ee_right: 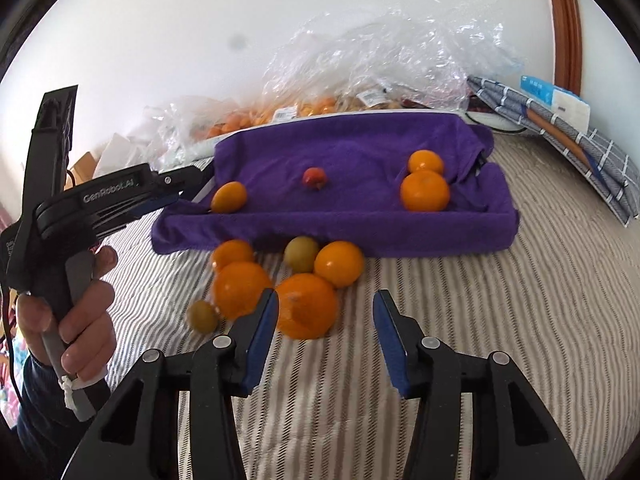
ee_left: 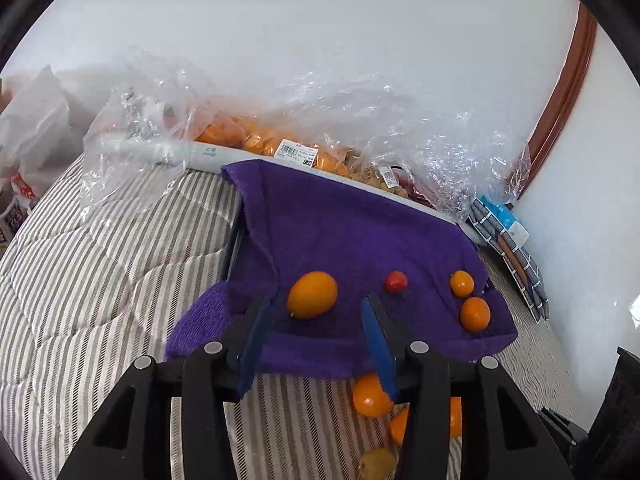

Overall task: Organize fruits
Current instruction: 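Grasp a large orange with the right gripper while the left gripper grasps a yellow-green fruit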

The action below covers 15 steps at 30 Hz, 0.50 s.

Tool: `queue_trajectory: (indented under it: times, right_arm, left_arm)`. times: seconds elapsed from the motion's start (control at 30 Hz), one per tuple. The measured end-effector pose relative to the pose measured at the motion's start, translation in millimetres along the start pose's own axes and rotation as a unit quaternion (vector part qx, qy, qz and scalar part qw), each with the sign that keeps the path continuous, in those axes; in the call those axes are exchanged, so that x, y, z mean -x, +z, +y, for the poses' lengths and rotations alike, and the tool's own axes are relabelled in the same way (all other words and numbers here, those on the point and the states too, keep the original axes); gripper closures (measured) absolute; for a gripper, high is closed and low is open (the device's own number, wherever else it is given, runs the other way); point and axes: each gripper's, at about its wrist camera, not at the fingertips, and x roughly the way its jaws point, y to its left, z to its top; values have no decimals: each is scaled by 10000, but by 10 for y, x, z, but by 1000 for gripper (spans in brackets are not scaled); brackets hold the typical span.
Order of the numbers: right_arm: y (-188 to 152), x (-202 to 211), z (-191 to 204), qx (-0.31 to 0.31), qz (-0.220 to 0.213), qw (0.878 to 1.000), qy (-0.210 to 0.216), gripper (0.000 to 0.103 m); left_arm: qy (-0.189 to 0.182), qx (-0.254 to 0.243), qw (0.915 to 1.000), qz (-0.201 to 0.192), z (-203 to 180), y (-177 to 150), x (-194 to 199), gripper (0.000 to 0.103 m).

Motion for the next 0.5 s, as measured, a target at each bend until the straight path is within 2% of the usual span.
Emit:
queue_trajectory:
  times: [0.2,0.43,0.5]
  right_arm:
    - [-54,-186,74,136,284,9995,-26,56]
    - [4,-297,193,356,353,9984,-268,57]
    - [8,-340,203,387,453,9978,-291,60]
  left_arm:
    - [-7,-44,9999,117,183,-265,234,58]
    - [17,-385,9984,409,134,-490,289,56]
    - [-8,-398,9981,470,128,-513,276,55]
